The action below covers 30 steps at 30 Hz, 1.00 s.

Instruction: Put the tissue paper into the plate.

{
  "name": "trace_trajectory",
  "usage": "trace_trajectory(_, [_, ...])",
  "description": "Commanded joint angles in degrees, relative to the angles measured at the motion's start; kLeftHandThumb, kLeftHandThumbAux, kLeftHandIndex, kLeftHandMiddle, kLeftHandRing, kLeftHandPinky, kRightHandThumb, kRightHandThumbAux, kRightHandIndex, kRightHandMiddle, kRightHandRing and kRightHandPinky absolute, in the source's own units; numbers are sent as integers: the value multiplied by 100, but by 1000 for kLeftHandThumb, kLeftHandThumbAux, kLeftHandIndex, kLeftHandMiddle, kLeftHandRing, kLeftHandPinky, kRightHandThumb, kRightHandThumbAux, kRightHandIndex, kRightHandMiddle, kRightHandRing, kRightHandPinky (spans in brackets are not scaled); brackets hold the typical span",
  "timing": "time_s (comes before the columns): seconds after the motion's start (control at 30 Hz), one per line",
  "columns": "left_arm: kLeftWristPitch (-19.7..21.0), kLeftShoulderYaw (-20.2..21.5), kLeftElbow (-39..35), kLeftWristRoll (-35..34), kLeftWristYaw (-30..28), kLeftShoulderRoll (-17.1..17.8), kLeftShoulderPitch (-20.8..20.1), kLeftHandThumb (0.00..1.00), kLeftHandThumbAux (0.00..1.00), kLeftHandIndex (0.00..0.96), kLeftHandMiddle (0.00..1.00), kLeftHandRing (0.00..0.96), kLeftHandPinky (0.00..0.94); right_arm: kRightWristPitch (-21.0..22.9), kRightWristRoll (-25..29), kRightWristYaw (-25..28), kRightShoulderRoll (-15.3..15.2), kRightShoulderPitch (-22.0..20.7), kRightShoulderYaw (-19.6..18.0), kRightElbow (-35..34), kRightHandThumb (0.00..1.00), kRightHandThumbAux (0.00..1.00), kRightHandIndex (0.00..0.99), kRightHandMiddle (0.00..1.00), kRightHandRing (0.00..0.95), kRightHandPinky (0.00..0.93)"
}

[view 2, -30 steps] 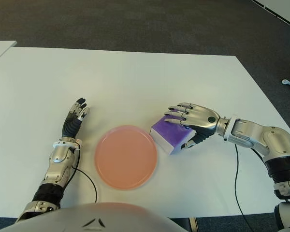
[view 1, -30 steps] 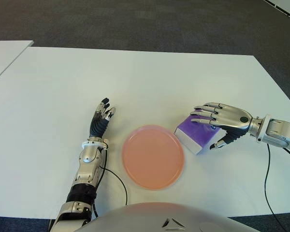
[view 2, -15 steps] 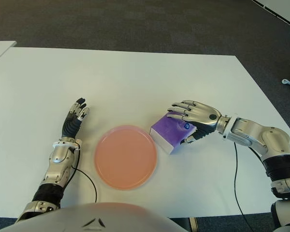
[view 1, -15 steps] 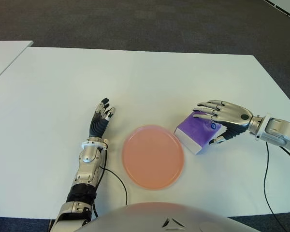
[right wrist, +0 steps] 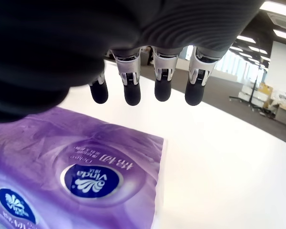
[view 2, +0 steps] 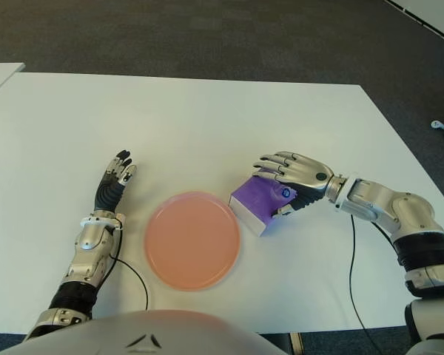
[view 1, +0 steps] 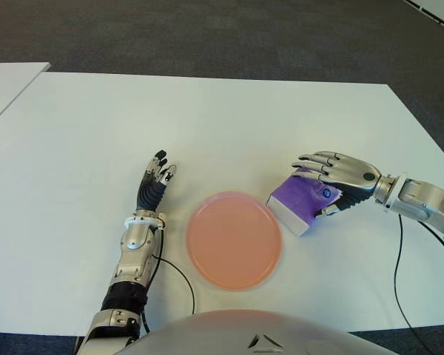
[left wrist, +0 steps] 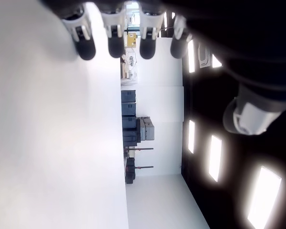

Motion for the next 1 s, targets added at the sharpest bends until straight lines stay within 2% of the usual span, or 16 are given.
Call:
trace_trajectory(0.03, [244,-15,152,50,57,-50,267,0,476,0,0,0,0,7,78,73,72,-83,118,78,374,227,0,0,0,0])
trace_trajectory(0.4, [282,-15,70,80,96,-69,305,0,479,0,0,0,0,14,263,326,57,-80,182,77,367,225,0,0,0,0])
trace_trajectory(1.0, [276,-8,25,73,88,-60,338,0,474,0,0,0,0,-44,178,262,73,-140,306,123,392,227,0,0,0,0])
